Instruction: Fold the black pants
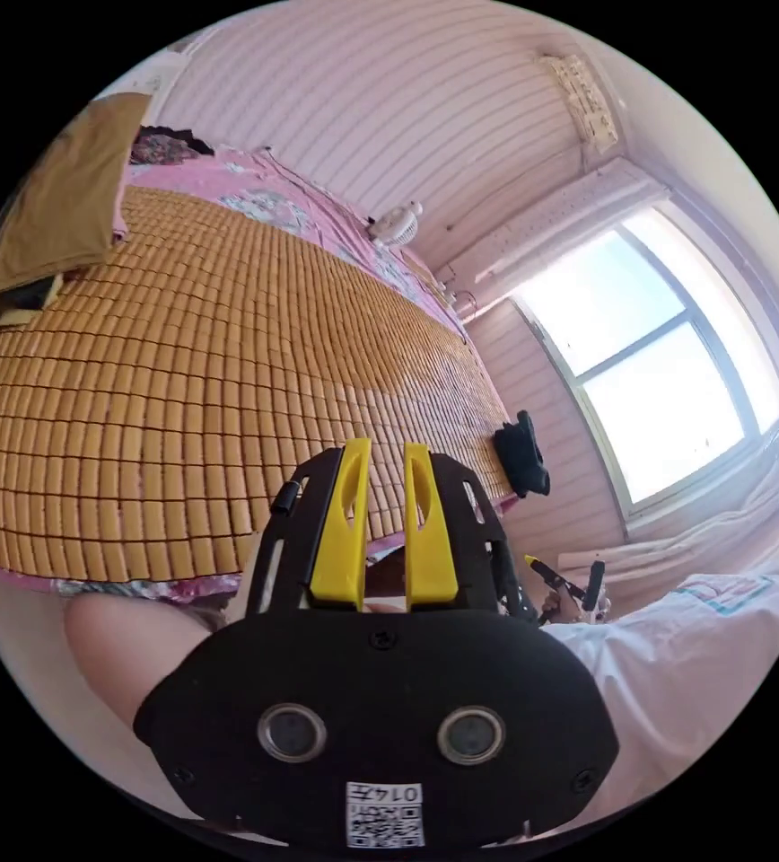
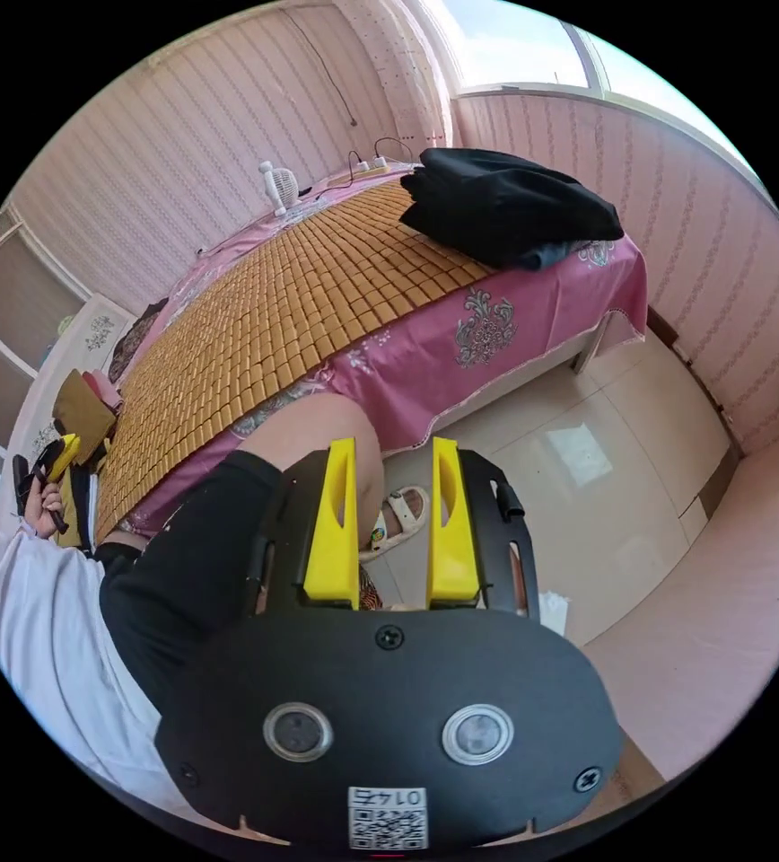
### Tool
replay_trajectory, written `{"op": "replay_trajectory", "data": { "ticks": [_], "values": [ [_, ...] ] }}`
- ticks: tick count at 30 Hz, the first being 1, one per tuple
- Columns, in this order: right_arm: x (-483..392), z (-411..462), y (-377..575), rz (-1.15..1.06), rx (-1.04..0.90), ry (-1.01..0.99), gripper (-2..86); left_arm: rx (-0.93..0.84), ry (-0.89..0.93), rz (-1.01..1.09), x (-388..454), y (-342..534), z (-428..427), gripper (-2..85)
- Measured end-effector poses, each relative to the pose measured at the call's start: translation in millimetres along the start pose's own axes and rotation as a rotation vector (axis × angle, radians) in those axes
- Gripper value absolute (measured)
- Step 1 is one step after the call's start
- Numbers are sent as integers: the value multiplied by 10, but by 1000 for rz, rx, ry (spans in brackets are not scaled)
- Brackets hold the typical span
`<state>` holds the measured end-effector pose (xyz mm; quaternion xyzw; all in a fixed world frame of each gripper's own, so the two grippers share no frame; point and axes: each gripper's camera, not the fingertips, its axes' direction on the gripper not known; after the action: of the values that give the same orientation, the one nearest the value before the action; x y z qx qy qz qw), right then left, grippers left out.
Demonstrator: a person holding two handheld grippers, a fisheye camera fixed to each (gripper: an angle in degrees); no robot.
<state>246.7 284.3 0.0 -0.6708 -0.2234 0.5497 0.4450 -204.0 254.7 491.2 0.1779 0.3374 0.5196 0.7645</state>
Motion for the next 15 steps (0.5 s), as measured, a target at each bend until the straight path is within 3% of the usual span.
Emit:
{"op": "replay_trajectory", "data": {
  "ticks": [5,11,15],
  "values": [
    [-999,78,-420,-358,61,-93,120,392,-206,3,-191,787,-1261,72],
    [-2855,543,-753,-763,13,-376,115,575,-451,-102,-553,1796,-2065,82],
    [-4259,1054,-447,-1006,-127,-567,117,637,-495,-255,-960,2374,-2318,84]
  ]
}}
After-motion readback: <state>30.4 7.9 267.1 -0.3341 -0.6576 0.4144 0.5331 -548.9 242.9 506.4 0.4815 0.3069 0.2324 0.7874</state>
